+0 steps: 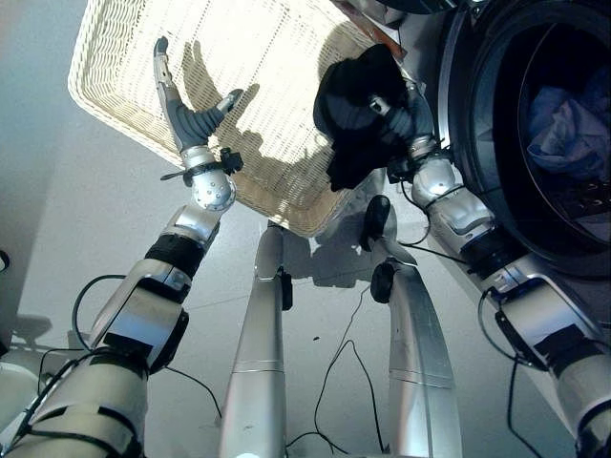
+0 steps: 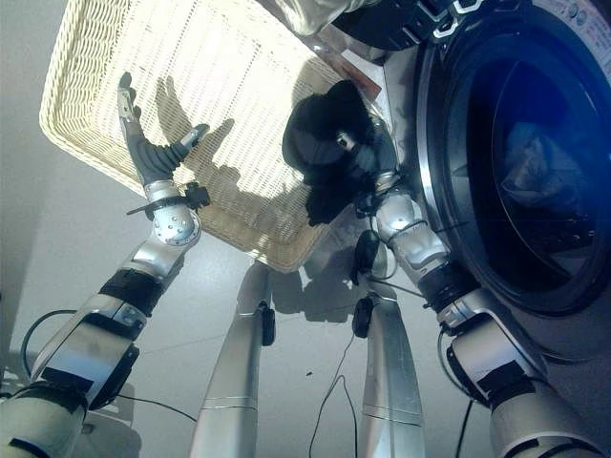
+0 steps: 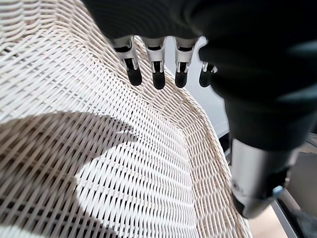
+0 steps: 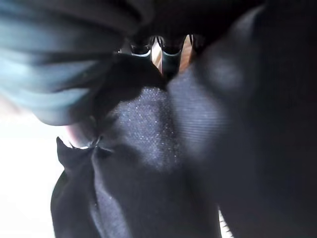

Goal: Put the clothes into the washing machine.

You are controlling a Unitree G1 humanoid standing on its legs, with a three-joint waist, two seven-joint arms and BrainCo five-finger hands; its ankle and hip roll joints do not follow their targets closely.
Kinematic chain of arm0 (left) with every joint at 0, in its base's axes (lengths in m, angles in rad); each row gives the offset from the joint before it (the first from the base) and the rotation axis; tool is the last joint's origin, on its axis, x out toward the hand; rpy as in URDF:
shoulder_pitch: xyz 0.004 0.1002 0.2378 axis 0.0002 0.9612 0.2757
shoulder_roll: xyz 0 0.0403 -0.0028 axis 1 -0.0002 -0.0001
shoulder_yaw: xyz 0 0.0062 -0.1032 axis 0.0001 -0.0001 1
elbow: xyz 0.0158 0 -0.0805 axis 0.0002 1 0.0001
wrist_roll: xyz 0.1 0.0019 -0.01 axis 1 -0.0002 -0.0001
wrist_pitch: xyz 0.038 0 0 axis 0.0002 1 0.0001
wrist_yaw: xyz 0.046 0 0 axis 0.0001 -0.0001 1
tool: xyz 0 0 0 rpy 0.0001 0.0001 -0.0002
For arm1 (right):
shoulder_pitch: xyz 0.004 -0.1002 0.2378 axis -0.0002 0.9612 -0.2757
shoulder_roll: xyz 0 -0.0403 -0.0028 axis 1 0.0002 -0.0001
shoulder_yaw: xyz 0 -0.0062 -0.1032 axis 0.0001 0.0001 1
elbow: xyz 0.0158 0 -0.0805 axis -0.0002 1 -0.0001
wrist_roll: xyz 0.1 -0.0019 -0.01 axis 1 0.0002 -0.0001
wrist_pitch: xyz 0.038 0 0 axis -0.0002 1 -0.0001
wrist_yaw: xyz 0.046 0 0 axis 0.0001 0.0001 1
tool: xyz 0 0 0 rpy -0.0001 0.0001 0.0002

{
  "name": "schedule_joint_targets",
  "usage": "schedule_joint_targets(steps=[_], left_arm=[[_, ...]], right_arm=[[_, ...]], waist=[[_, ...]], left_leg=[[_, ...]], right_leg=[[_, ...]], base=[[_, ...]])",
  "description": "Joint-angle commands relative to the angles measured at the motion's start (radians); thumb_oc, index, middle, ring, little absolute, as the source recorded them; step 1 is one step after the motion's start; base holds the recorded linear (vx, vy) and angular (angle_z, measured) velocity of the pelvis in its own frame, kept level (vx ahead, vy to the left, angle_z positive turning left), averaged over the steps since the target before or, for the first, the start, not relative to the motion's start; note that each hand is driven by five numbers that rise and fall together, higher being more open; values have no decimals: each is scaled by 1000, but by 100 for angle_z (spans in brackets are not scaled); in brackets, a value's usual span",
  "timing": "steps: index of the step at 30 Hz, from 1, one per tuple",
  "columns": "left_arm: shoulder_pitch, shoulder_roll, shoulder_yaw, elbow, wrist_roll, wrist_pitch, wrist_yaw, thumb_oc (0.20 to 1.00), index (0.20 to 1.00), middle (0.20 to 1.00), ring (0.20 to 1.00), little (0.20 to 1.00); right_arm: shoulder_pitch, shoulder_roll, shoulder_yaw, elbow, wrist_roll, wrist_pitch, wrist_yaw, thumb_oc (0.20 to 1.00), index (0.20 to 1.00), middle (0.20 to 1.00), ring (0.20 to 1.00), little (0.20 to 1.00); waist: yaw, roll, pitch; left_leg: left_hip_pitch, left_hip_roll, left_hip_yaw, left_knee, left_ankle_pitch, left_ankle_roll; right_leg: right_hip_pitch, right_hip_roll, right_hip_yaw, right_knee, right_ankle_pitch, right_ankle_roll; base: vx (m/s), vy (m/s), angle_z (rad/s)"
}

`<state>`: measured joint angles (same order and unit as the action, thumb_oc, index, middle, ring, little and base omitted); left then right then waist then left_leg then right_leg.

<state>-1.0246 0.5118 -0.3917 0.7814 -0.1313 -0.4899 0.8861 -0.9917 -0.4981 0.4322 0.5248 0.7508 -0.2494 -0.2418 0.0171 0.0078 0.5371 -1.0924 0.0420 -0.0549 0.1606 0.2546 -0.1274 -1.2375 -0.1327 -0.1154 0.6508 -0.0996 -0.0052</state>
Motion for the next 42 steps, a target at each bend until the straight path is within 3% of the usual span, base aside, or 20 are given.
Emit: schedule_joint_targets(steps=[1, 3, 9, 14, 18, 20, 22, 24, 25, 26, 28, 29, 30, 31, 32, 34, 35, 38, 42], left_arm=[[16, -1, 77, 1, 27, -39, 32, 1000, 1000, 1000, 1000, 1000], [24, 12, 82, 6, 22, -46, 30, 1000, 1000, 1000, 1000, 1000], [23, 32, 82, 44, 6, -75, 12, 1000, 1000, 1000, 1000, 1000], [9, 41, 79, 91, -5, -110, -4, 1000, 1000, 1000, 1000, 1000], [-9, 47, 66, 114, -16, -119, -9, 1000, 1000, 1000, 1000, 1000], [-3, 62, 48, 106, -25, -121, -9, 1000, 1000, 1000, 1000, 1000], [14, 75, 39, 95, -27, -127, -4, 1000, 1000, 1000, 1000, 1000], [50, 93, 16, 64, -23, -127, 23, 1000, 1000, 1000, 1000, 1000], [74, 107, 9, 35, -16, -121, 36, 1000, 1000, 1000, 1000, 1000], [83, 113, 7, 25, -14, -118, 41, 1000, 1000, 1000, 1000, 1000], [126, 156, 16, -23, -24, -109, 53, 1000, 1000, 1000, 1000, 1000], [137, 181, 25, -37, -38, -104, 47, 1000, 1000, 1000, 1000, 1000], [140, 193, 31, -40, -47, -100, 40, 1000, 1000, 1000, 1000, 1000], [139, 212, 41, -37, -67, -96, 22, 1000, 1000, 1000, 1000, 1000], [130, 227, 45, -29, -78, -93, 5, 1000, 1000, 1000, 1000, 1000], [126, 229, 47, -27, -80, -90, -3, 1000, 1000, 1000, 1000, 1000], [108, 238, 60, 2, -91, -99, -49, 1000, 1000, 1000, 1000, 1000], [63, 233, 46, 46, -103, -108, -88, 1000, 1000, 1000, 1000, 1000], [27, 217, 9, 67, -105, -101, -95, 1000, 1000, 1000, 1000, 1000]], right_arm=[[124, -9, -46, 31, 268, -72, 74, 200, 200, 200, 200, 200], [154, -22, -125, 109, 506, -100, 167, 200, 200, 200, 200, 200], [120, -72, -276, 344, 761, -73, 254, 200, 200, 200, 200, 200], [76, -117, -357, 507, 916, -63, 235, 200, 200, 200, 200, 200], [36, -165, -393, 602, 884, -53, 103, 200, 200, 200, 200, 200], [11, -231, -408, 639, 849, -52, -50, 200, 200, 200, 200, 200], [1, -278, -418, 650, 861, -72, -130, 200, 200, 200, 200, 200], [-19, -355, -424, 647, 886, -163, -225, 200, 200, 200, 200, 200], [-32, -397, -416, 610, 868, -257, -302, 200, 200, 200, 200, 200], [-37, -410, -413, 588, 855, -286, -331, 200, 200, 200, 200, 200], [-56, -485, -398, 453, 717, -435, -506, 200, 200, 200, 200, 200], [-53, -518, -400, 387, 648, -479, -572, 282, 282, 282, 282, 282], [-47, -535, -403, 357, 608, -492, -600, 545, 545, 545, 545, 545], [-33, -560, -419, 305, 538, -504, -645, 915, 915, 915, 915, 915], [-26, -584, -436, 287, 496, -493, -651, 1000, 1000, 1000, 1000, 1000], [-22, -590, -442, 287, 494, -488, -649, 1000, 1000, 1000, 1000, 1000], [-13, -613, -465, 337, 520, -456, -578, 1000, 1000, 1000, 1000, 1000], [-54, -611, -445, 461, 579, -429, -496, 1000, 1000, 1000, 1000, 1000], [-118, -591, -396, 580, 599, -424, -501, 1000, 1000, 1000, 1000, 1000]], waist=[[-36, 5, -17], [-42, 2, -17], [-40, 2, -17], [-37, 6, -17], [-36, 9, -17], [-33, 11, -17], [-33, 8, -17], [-33, -1, -17], [-34, -9, -17], [-35, -11, -17], [-46, -32, -17], [-54, -42, -17], [-59, -48, -17], [-68, -59, -17], [-75, -69, -17], [-76, -71, -17], [-75, -79, -17], [-61, -72, -17], [-45, -52, -17]], left_leg=[[-20, -43, 64, 151, -149, 13], [-15, -36, 65, 149, -156, 12], [-6, -28, 60, 142, -168, 10], [0, -25, 57, 132, -171, 9], [2, -26, 55, 128, -171, 8], [2, -23, 53, 131, -172, 5], [2, -21, 50, 136, -176, 4], [1, -15, 45, 146, -185, 5], [2, -14, 43, 150, -191, 7], [2, -13, 42, 151, -193, 8], [11, -6, 43, 145, -199, 10], [16, -2, 44, 145, -200, 10], [21, 0, 44, 144, -200, 11], [35, 4, 46, 139, -200, 12], [45, 8, 49, 133, -199, 14], [50, 9, 50, 130, -199, 14], [64, 11, 49, 125, -197, 16], [66, 0, 43, 130, -198, 19], [54, -12, 34, 130, -194, 22]], right_leg=[[78, 62, -12, -236, 163, 123], [78, 61, -8, -235, 164, 125], [90, 61, -5, -248, 169, 131], [100, 60, -3, -268, 177, 135], [107, 60, -2, -284, 185, 136], [109, 58, -1, -286, 189, 138], [113, 57, -2, -288, 192, 139], [122, 58, -6, -291, 195, 141], [127, 58, -9, -293, 196, 140], [129, 59, -10, -295, 197, 140], [143, 66, -11, -312, 205, 140], [151, 69, -10, -316, 207, 140], [157, 71, -10, -316, 207, 140], [172, 73, -8, -320, 206, 139], [184, 76, -7, -325, 206, 139], [188, 75, -7, -327, 205, 139], [202, 74, -8, -327, 202, 137], [202, 67, -9, -327, 198, 134], [190, 57, -14, -330, 199, 134]], base=[[0, 0, 0], [2, 6, -3], [1, -23, -5], [-1, -33, -6], [-1, -8, 0], [-3, -42, -1], [-4, -57, 1], [-8, -95, 3], [-11, -80, 2], [-24, -67, 1], [-47, -27, -2], [-53, 1, -4], [-53, 12, -8], [-53, 13, -9], [-44, 10, -10], [-16, 5, -6], [-2, 5, -4], [8, -1, -3], [16, -25, 0]])
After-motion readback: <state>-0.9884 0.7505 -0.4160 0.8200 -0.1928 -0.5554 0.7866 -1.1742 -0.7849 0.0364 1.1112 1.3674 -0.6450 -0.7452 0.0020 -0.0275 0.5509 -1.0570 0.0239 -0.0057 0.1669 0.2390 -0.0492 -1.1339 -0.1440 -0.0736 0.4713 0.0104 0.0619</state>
